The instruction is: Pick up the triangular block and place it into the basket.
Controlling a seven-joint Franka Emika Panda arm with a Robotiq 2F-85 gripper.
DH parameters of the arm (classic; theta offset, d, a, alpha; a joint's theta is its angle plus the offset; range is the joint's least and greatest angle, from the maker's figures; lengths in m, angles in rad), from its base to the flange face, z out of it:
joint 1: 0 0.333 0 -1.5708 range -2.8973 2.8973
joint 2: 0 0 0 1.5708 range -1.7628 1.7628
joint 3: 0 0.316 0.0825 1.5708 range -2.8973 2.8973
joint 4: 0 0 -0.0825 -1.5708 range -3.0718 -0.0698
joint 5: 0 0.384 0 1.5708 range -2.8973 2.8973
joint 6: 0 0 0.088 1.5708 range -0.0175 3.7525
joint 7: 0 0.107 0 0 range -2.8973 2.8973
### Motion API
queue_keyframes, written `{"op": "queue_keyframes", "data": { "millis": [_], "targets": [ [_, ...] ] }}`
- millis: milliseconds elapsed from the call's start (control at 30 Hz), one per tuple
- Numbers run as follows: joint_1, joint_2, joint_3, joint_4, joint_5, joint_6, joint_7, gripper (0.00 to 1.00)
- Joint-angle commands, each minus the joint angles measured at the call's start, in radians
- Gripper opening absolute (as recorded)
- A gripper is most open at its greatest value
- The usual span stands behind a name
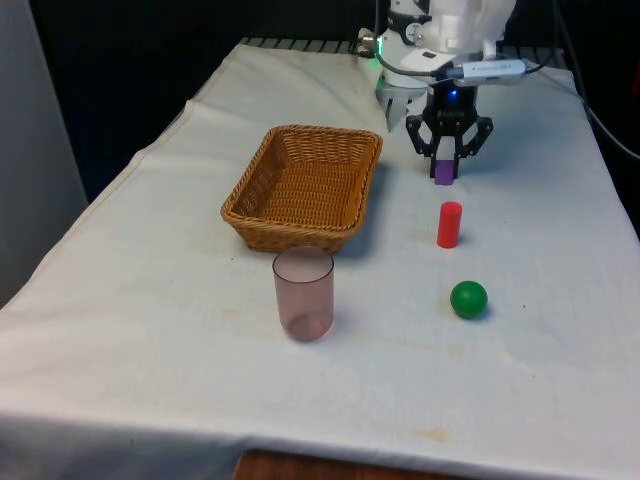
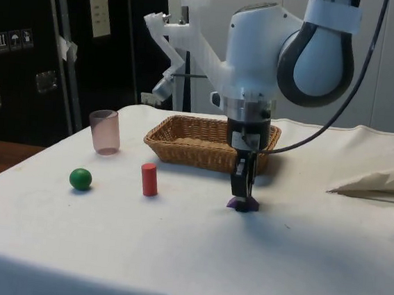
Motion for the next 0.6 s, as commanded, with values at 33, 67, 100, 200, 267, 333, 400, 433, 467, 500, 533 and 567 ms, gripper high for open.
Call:
{"op": "queue_keyframes", "data": {
  "millis": [33, 67, 100, 200, 267, 333, 400, 433, 467, 500, 533, 567],
  "targets": [
    [-0.003, 0.004, 0.005, -0.001, 0.005, 0.012, -0.002, 0.34],
    [-0.003, 0.004, 0.005, -0.001, 0.005, 0.012, -0.002, 0.34],
    [-0.003, 0.004, 0.005, -0.002, 0.005, 0.012, -0.002, 0.34],
    [-0.004, -0.030, 0.005, -0.007, 0.006, -0.014, -0.004, 0.34],
    [0.000, -0.025, -0.002, -0.003, 0.000, -0.009, -0.001, 0.34],
    [-0.005, -0.070, 0.002, -0.014, 0.006, -0.045, -0.008, 0.34],
    [-0.004, -0.091, 0.001, -0.016, 0.006, -0.063, -0.009, 0.34],
    [-0.003, -0.102, 0.000, -0.017, 0.007, -0.072, -0.009, 0.34],
    [-0.003, -0.124, -0.001, -0.018, 0.006, -0.092, -0.010, 0.34],
    [-0.002, -0.136, -0.002, -0.019, 0.005, -0.103, -0.010, 0.34],
    [-0.002, -0.148, -0.003, -0.019, 0.003, -0.114, -0.010, 0.34],
    [-0.002, -0.158, -0.004, -0.020, 0.003, -0.123, -0.011, 0.34]
  ]
}}
